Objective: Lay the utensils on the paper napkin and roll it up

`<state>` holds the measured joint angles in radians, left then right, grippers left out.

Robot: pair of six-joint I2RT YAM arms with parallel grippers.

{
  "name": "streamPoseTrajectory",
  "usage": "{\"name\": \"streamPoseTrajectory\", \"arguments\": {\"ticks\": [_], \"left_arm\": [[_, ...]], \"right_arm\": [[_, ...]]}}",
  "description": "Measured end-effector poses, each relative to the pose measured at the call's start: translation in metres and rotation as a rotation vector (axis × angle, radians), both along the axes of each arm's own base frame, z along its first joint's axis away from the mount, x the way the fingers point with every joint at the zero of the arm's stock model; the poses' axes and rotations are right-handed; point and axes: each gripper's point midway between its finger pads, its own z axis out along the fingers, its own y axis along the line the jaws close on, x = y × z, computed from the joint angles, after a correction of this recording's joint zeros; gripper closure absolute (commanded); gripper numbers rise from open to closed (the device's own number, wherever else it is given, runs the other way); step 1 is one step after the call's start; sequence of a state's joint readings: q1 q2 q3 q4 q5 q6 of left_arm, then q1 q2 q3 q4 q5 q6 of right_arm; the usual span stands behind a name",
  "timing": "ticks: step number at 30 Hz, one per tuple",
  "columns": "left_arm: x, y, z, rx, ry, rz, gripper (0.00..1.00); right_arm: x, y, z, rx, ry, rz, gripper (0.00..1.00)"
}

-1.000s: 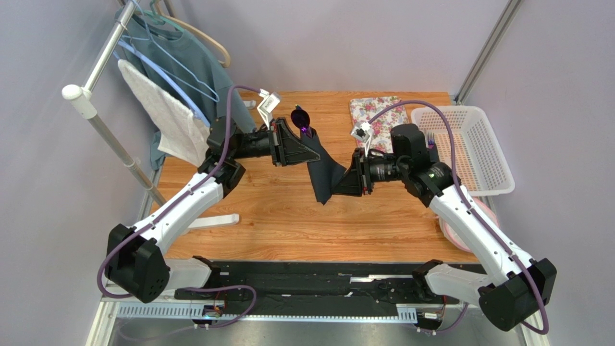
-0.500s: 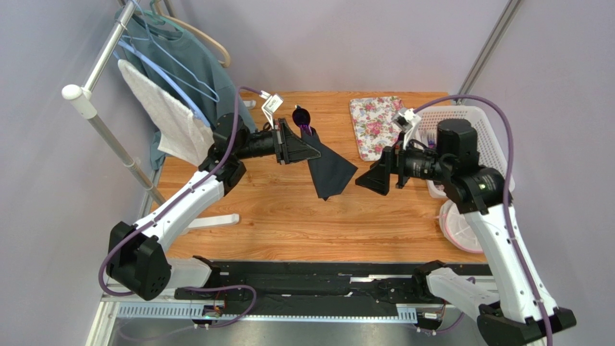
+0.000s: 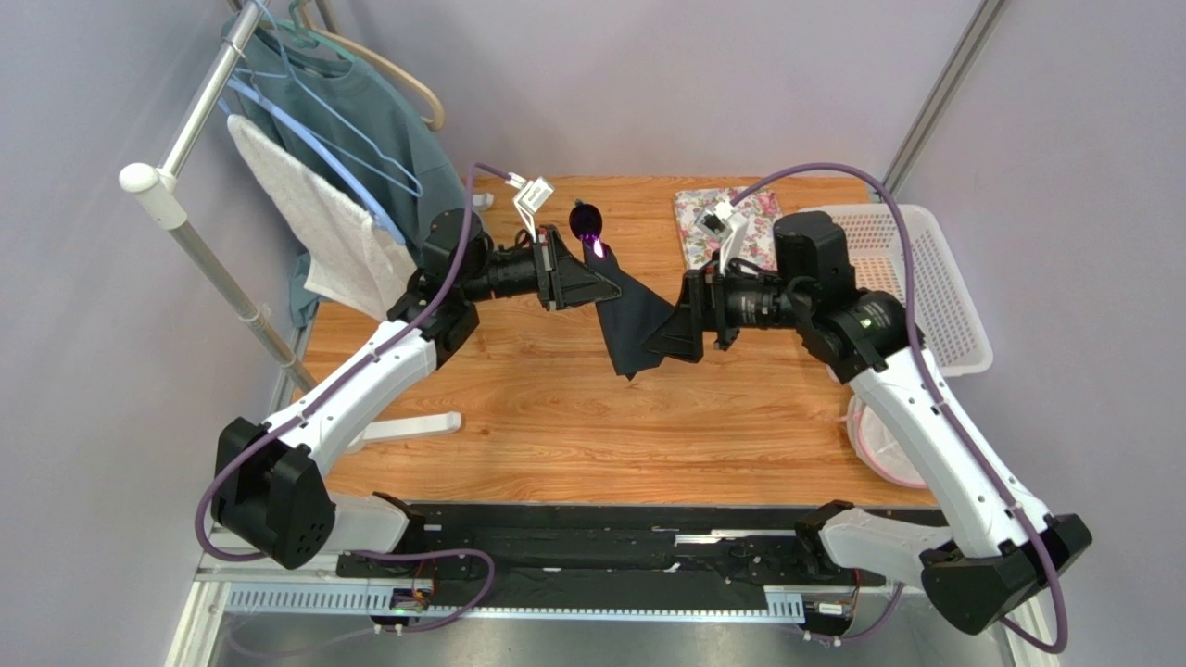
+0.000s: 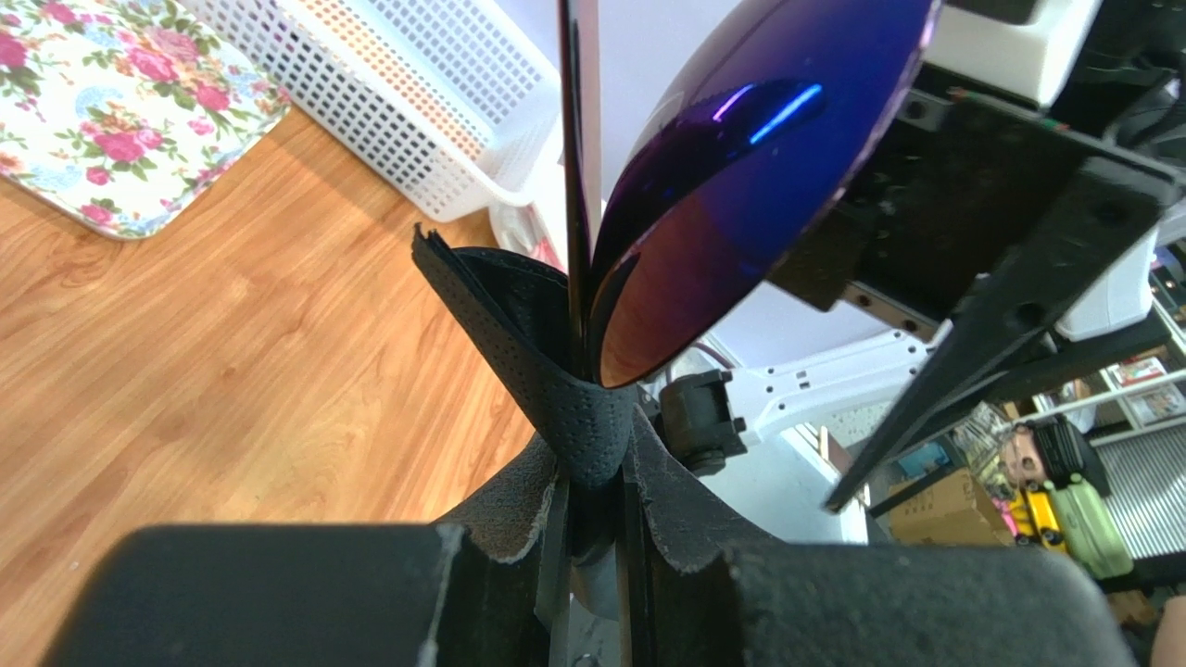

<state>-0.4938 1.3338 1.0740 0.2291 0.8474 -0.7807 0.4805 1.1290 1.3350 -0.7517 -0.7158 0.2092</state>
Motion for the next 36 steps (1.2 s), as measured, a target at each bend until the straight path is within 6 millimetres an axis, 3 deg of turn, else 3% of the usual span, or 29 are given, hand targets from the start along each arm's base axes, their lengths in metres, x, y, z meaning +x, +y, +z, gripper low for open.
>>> {"name": "streamPoseTrajectory", "arguments": {"ticks": [7,16,23,31,34,36], "left_arm": [[-0.007,-0.005,0.004,-0.014,0.014,-0.025,1.00],[-0.013,-0.009,0.014,-0.051,0.015,-0.050,1.00],[-0.020,-0.011,0.023,-0.078,0.006,-0.082,1.00],[-0.031,-0.011,0.036,-0.112,-0.020,-0.130,1.00],[-0.034,-0.011,0.039,-0.120,-0.026,-0.142,1.00],[-0.035,-0.011,0.041,-0.126,-0.033,-0.147,1.00]], "right_arm": [[0.015,0.012,-0.021,-0.008,0.049,-0.023,0.22],[0.008,0.028,-0.029,0.033,0.073,0.027,0.26],[0.002,0.036,-0.031,0.078,0.111,0.071,0.46],[-0.010,0.044,-0.022,0.155,0.146,0.150,0.61],[-0.014,0.045,-0.019,0.176,0.158,0.176,0.73],[-0.017,0.046,-0.015,0.188,0.160,0.189,0.92]]}}
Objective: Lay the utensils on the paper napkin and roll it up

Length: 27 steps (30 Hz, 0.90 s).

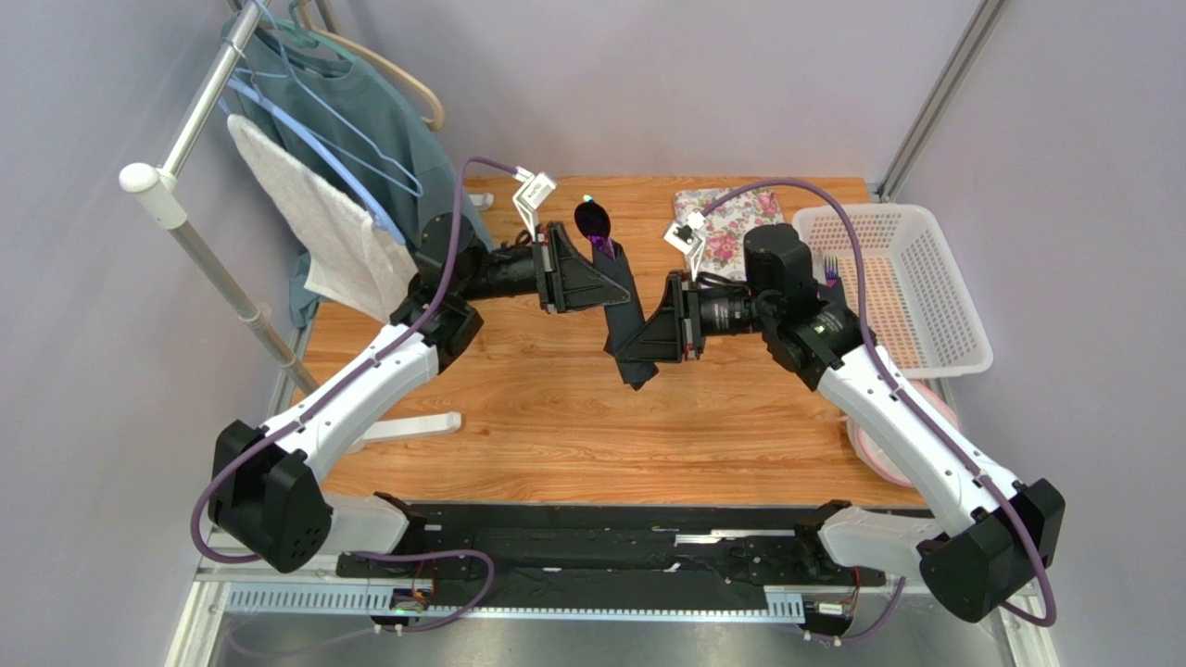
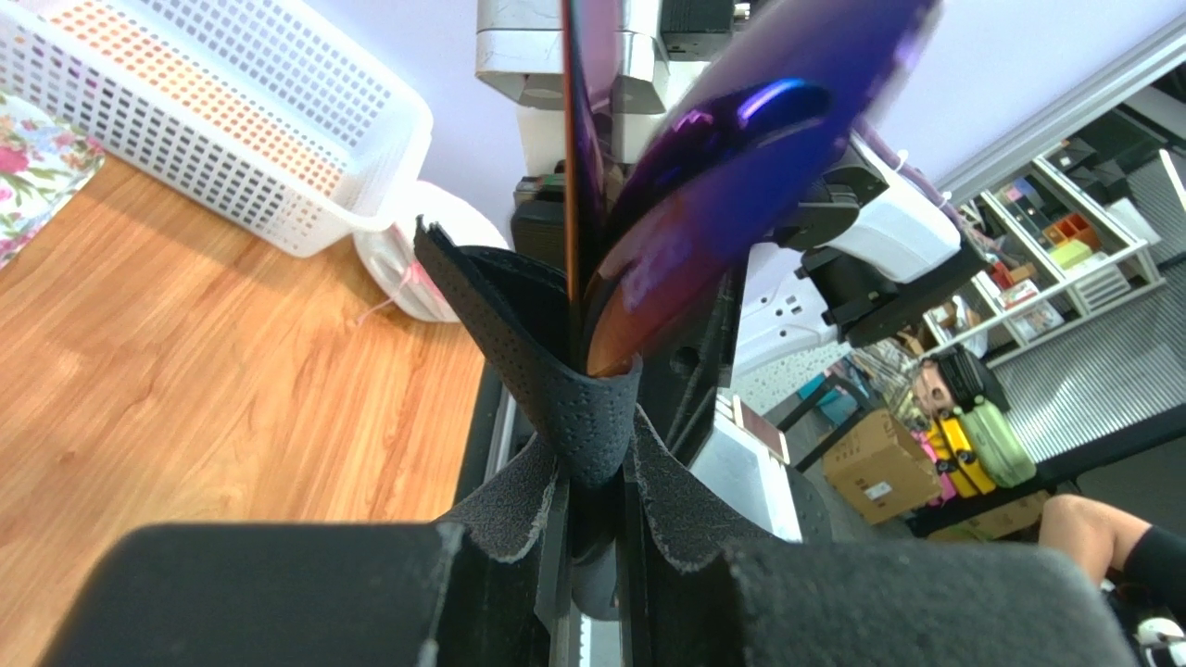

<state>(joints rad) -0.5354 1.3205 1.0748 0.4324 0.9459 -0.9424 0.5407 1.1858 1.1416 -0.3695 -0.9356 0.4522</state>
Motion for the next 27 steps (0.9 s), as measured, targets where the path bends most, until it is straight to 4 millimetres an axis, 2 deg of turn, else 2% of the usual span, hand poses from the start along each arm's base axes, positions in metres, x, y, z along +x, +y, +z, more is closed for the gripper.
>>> {"name": "streamPoseTrajectory", "arguments": {"ticks": [1,3,4,5,6,9,11,12,14,16,19,20,21,27], "left_arm": [[-0.001,0.000,0.001,-0.002,-0.001,-0.001,1.00],[-0.002,0.001,0.003,-0.006,0.005,-0.004,1.00],[-0.003,0.001,0.003,-0.006,0.011,-0.008,0.96],[-0.004,0.001,0.004,-0.007,0.010,-0.008,0.87],[-0.004,0.002,0.005,-0.007,0.009,-0.006,0.71],[-0.006,0.003,0.007,-0.008,-0.007,0.004,0.50],[-0.007,0.005,0.010,-0.011,-0.025,0.017,0.45],[-0.008,0.007,0.012,-0.011,-0.034,0.024,0.37],[-0.010,0.009,0.012,-0.011,-0.045,0.037,0.30],[-0.013,0.012,0.009,-0.005,-0.044,0.045,0.18],[-0.014,0.014,0.001,0.010,-0.035,0.054,0.15],[-0.014,0.014,-0.003,0.018,-0.024,0.056,0.11],[-0.014,0.014,-0.007,0.024,-0.015,0.058,0.02],[-0.014,0.014,-0.022,0.046,0.037,0.059,0.01]], "right_arm": [[-0.001,0.000,0.001,0.004,-0.003,0.004,1.00],[-0.003,0.000,0.005,0.015,-0.015,0.016,1.00],[-0.004,0.000,0.006,0.018,-0.024,0.017,1.00],[-0.004,-0.001,0.007,0.019,-0.028,0.017,1.00],[-0.005,-0.001,0.007,0.019,-0.032,0.018,1.00],[-0.006,-0.001,0.009,0.018,-0.038,0.010,1.00],[-0.004,-0.002,0.009,0.015,-0.041,-0.008,1.00],[-0.003,-0.002,0.010,0.012,-0.043,-0.019,1.00],[-0.001,-0.003,0.010,0.010,-0.041,-0.033,1.00],[0.000,-0.003,0.011,0.009,-0.035,-0.043,1.00],[-0.001,-0.003,0.013,0.013,-0.026,-0.051,1.00],[-0.001,-0.004,0.014,0.016,-0.023,-0.053,1.00],[-0.002,-0.004,0.015,0.019,-0.020,-0.054,1.00],[-0.003,-0.003,0.027,0.053,-0.026,-0.058,1.00]]}}
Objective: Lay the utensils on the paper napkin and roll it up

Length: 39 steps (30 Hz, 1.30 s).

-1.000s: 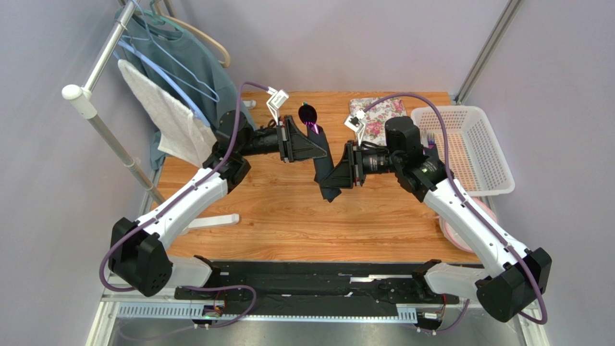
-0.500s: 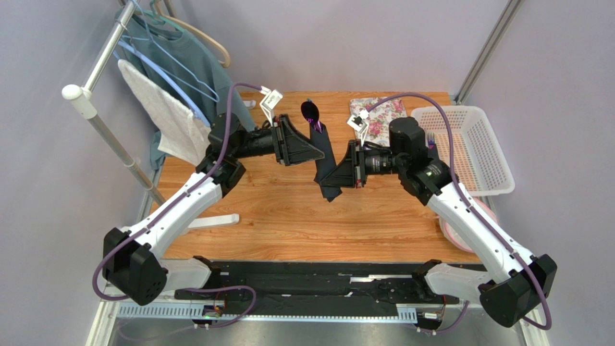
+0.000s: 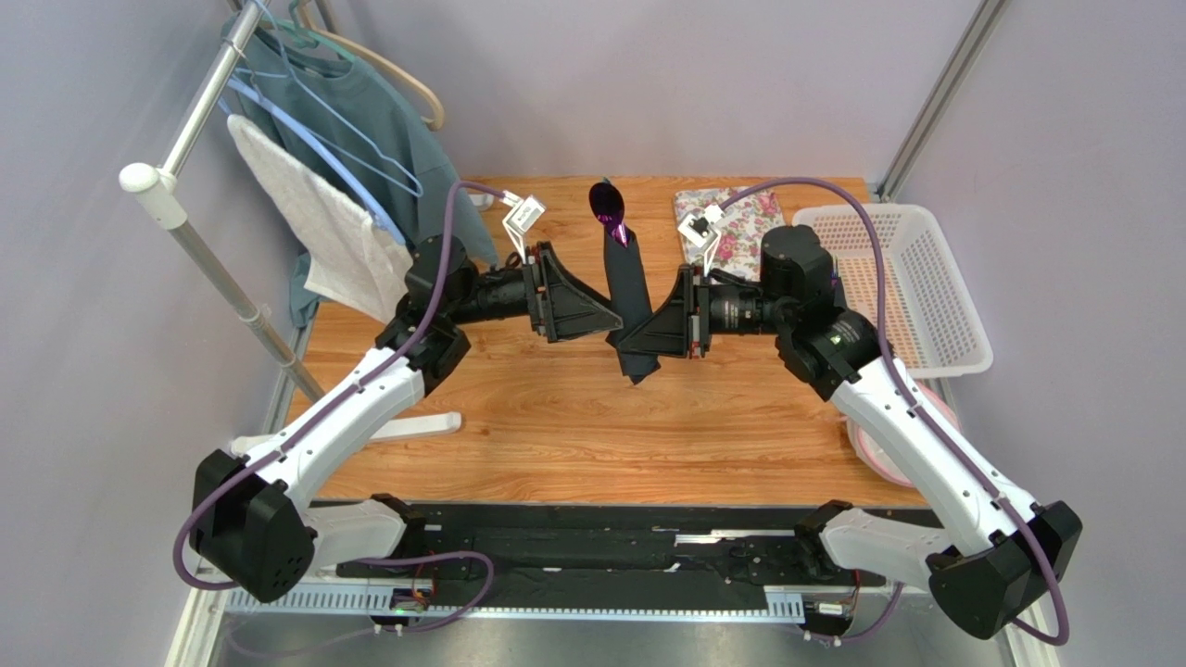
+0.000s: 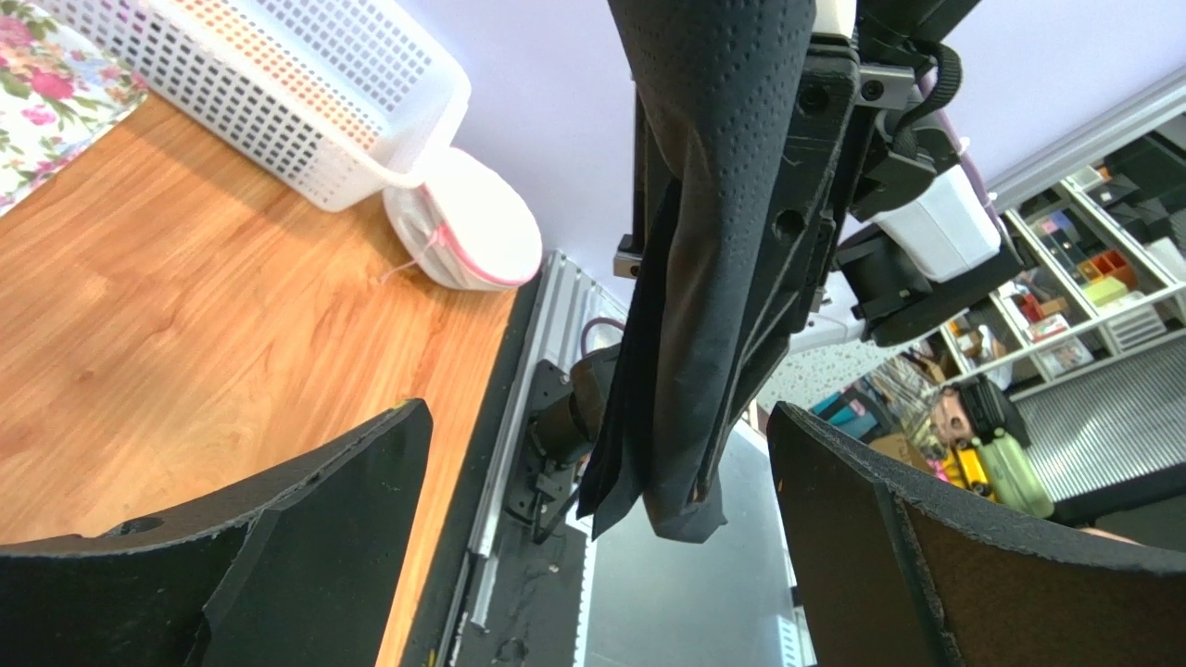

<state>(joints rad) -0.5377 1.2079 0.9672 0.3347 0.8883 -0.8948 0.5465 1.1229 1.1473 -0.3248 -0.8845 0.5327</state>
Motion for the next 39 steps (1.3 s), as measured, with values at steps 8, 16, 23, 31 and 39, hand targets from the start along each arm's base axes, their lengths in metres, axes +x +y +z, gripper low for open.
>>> {"name": "streamPoseTrajectory", "arguments": {"ticks": [8,16,23,31,39], "left_arm": [[-0.016,-0.009,0.016,-0.054,-0.002,-0.053,0.24],[-0.016,-0.012,0.019,-0.072,0.024,-0.060,0.61],[-0.012,-0.013,0.016,-0.067,0.042,-0.050,0.97],[-0.011,-0.014,0.013,-0.056,0.022,-0.047,1.00],[-0.010,-0.014,0.010,-0.049,0.028,-0.045,1.00]], "right_arm": [[0.002,0.001,0.006,0.021,-0.010,-0.004,1.00],[0.004,0.001,0.005,0.017,-0.020,-0.015,1.00],[0.005,0.001,0.002,-0.001,-0.051,-0.029,1.00],[0.005,-0.001,-0.001,-0.021,-0.055,-0.037,0.61],[0.016,-0.015,0.015,-0.026,-0.103,-0.093,0.50]]}}
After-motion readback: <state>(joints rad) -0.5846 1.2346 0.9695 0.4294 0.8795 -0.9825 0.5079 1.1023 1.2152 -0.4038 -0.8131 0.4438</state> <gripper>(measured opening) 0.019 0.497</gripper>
